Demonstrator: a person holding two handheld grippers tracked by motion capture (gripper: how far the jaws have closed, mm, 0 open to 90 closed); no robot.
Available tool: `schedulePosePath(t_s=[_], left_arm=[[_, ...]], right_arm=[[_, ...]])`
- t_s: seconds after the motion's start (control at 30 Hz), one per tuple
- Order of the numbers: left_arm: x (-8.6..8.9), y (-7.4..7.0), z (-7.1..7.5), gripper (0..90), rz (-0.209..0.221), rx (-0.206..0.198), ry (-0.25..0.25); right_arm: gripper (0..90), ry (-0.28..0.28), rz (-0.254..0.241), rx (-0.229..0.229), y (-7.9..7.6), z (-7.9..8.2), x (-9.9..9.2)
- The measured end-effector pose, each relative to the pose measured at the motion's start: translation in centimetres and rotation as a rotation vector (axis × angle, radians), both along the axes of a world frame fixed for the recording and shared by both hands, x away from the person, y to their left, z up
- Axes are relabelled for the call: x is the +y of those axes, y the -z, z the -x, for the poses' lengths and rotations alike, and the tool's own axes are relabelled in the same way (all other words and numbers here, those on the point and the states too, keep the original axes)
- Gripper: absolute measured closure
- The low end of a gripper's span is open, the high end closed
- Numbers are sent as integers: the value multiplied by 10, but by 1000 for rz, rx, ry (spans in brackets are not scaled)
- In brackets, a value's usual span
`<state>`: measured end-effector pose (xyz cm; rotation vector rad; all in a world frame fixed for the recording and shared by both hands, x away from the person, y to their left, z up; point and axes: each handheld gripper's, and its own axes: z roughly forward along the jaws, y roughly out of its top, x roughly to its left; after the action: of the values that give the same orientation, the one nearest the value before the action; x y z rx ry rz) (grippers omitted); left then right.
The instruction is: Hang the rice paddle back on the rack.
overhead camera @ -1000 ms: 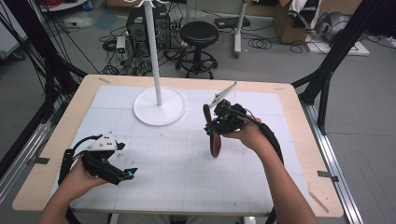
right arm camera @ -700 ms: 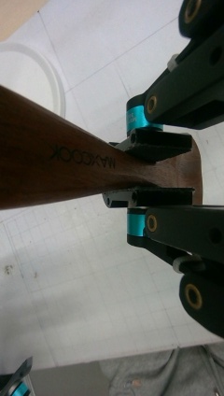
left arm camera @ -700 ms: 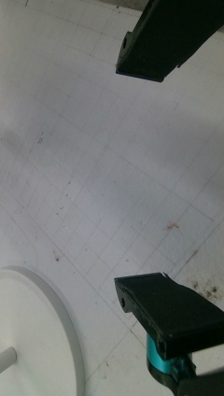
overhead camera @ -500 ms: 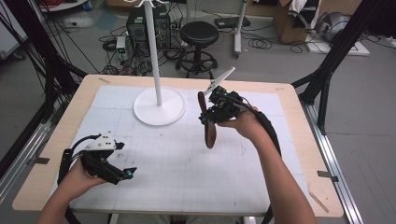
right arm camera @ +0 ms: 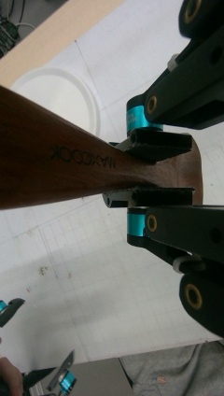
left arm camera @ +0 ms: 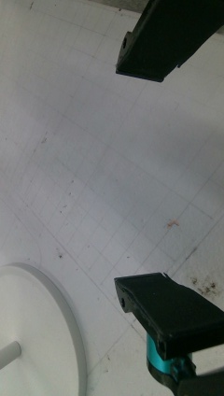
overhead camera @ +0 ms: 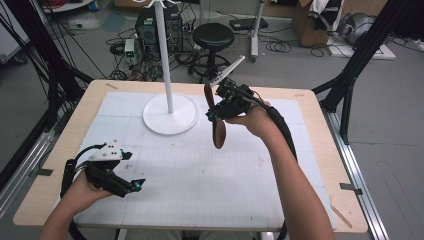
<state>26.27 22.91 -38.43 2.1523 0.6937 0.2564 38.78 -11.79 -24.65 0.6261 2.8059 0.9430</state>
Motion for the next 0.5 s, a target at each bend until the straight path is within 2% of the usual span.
schedulePosePath(t_s=[0.03,0.5], left_arm=[[0,0,0,18,1,1,0],[1,-1,0,18,7,5,2]], right_arm=[[782,1,-1,10,-2,0,2],[782,19,3,-25,-31,-11,22]])
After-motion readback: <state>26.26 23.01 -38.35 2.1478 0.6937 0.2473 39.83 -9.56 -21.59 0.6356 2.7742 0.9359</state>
